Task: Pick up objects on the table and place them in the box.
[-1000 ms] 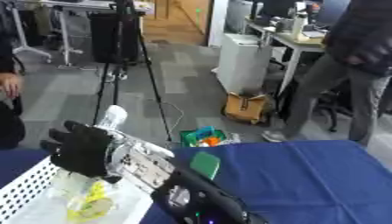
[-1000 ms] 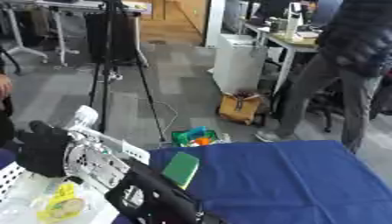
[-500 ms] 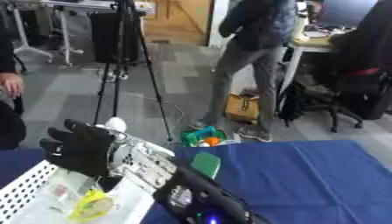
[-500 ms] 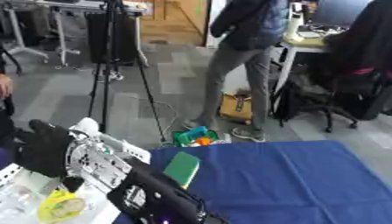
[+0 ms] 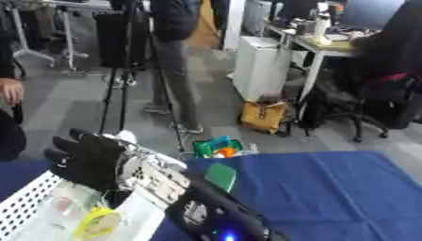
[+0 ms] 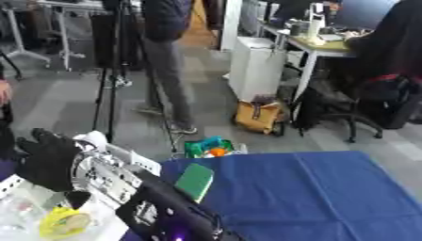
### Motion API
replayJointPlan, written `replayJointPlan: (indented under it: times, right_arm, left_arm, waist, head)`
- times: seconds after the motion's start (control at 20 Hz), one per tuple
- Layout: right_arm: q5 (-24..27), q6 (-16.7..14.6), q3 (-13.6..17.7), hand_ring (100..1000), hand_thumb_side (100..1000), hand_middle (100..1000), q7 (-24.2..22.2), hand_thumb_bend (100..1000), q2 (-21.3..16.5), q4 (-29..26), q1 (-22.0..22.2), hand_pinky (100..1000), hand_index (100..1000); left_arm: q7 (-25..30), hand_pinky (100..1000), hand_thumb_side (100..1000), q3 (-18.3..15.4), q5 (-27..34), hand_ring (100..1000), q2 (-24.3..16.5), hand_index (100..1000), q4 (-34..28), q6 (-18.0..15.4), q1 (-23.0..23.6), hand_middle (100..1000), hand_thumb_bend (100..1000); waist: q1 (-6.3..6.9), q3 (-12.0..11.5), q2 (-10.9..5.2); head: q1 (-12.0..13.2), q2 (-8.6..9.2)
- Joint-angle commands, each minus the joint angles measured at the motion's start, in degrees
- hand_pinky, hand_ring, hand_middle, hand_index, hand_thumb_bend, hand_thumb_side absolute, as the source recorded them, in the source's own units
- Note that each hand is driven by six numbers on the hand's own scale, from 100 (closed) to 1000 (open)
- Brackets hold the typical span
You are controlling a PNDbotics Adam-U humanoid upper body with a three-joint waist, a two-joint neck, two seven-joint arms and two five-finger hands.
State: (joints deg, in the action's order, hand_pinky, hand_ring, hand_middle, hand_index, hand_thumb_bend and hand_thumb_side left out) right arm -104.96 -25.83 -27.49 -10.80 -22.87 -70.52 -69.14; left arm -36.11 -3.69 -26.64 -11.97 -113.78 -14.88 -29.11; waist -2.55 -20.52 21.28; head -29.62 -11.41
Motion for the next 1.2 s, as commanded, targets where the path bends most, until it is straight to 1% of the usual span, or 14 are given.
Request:
replayJointPlan:
  times: [0.05,0.1,0.2,0.3,0.35,0.4,0.45,0.5,0.6,0.65,0.7,0.75,0.9,1.2]
  right_arm:
    - [-2.04,1.19,0.3,1000,781,1000,0.25,414,-1.39,-0.61,-1.68,882,1000]
    - [-4.26,1.38,-0.05,1000,655,1000,0.15,541,-1.52,-0.74,-1.67,888,1000]
    - [-12.2,2.01,-1.05,1000,636,1000,-0.09,568,-2.41,-0.51,-1.35,894,1000]
    - [-18.48,3.04,-0.95,1000,651,1000,1.44,576,-2.51,0.46,-0.83,902,1000]
    - [-20.62,3.52,-0.69,1000,651,1000,2.45,576,-2.45,1.2,-0.65,902,1000]
    - [-22.17,4.19,-0.22,1000,704,1000,3.44,613,-2.36,1.93,-0.59,920,1000]
    - [-23.22,5.17,0.37,1000,704,1000,4.38,613,-2.3,2.72,-0.55,920,1000]
    - [-24.43,6.19,0.66,1000,616,1000,5.25,691,-2.38,3.5,-0.61,936,1000]
    - [-28.09,8.06,0.72,1000,609,1000,6.47,705,-2.58,4.93,-0.63,941,1000]
    - [-28.99,8.76,1.01,1000,635,1000,7.4,693,-2.39,5.56,-0.53,939,1000]
    - [-29.33,9.29,1.31,1000,718,1000,8.38,635,-2.23,6.16,-0.48,935,1000]
    - [-29.03,9.71,1.61,1000,681,1000,9.54,668,-2.03,6.64,-0.46,935,1000]
    - [-27.79,10.41,2.0,1000,692,1000,11.92,639,-1.79,7.53,-0.59,928,1000]
    - [-26.38,10.12,2.01,1000,714,1000,12.16,598,-1.68,7.7,-0.76,925,1000]
  left_arm:
    - [0.14,759,988,0.22,0.24,762,-0.43,785,-0.81,-0.23,-0.71,839,100]
    - [0.17,759,989,0.24,0.23,762,-0.46,785,-0.81,-0.25,-0.75,839,100]
    - [0.16,760,991,0.26,0.13,762,-0.74,784,-0.81,-0.38,-0.86,840,100]
    - [0.11,760,991,0.26,0.08,761,-0.82,784,-0.81,-0.43,-0.87,840,100]
    - [0.09,760,991,0.27,0.08,761,-0.84,784,-0.81,-0.44,-0.86,840,100]
    - [0.1,761,990,0.31,0.1,760,-0.79,783,-0.81,-0.44,-0.88,841,100]
    - [0.14,761,990,0.39,0.13,760,-0.71,783,-0.81,-0.46,-0.93,841,100]
    - [0.18,761,991,0.44,0.14,760,-0.67,782,-0.81,-0.5,-1.01,842,100]
    - [0.16,761,992,0.49,0.17,760,-0.61,782,-0.81,-0.62,-1.24,843,100]
    - [0.18,762,992,0.53,0.2,760,-0.52,781,-0.81,-0.65,-1.27,843,100]
    - [0.2,762,992,0.56,0.21,759,-0.45,781,-0.81,-0.66,-1.28,844,100]
    - [0.22,762,992,0.57,0.23,759,-0.4,781,-0.81,-0.65,-1.26,844,100]
    - [0.23,763,993,0.56,0.26,759,-0.36,780,-0.81,-0.66,-1.31,844,100]
    - [0.41,764,994,0.69,0.44,759,-0.13,780,-0.81,-0.78,-1.5,844,100]
  waist:
    - [0.13,-0.07,-1.16]
    - [0.03,-0.09,-1.15]
    - [-0.75,-0.2,-1.14]
    - [-1.13,-0.29,-0.98]
    - [-1.24,-0.35,-0.9]
    - [-1.36,-0.43,-0.7]
    - [-1.5,-0.56,-0.45]
    - [-1.67,-0.65,-0.29]
    - [-2.04,-0.79,-0.01]
    - [-2.13,-0.83,0.22]
    - [-2.17,-0.85,0.35]
    - [-2.19,-0.87,0.47]
    - [-2.22,-0.9,0.68]
    - [-2.19,-0.88,0.79]
  head:
    - [-0.48,0.79]
    - [-0.59,0.77]
    - [-1.28,0.63]
    - [-1.7,0.74]
    - [-1.87,0.78]
    - [-2.33,0.93]
    - [-2.85,1.11]
    - [-3.21,1.23]
    - [-3.68,1.42]
    - [-3.93,1.7]
    - [-4.09,1.84]
    - [-4.24,1.92]
    - [-4.38,2.02]
    - [-4.36,2.21]
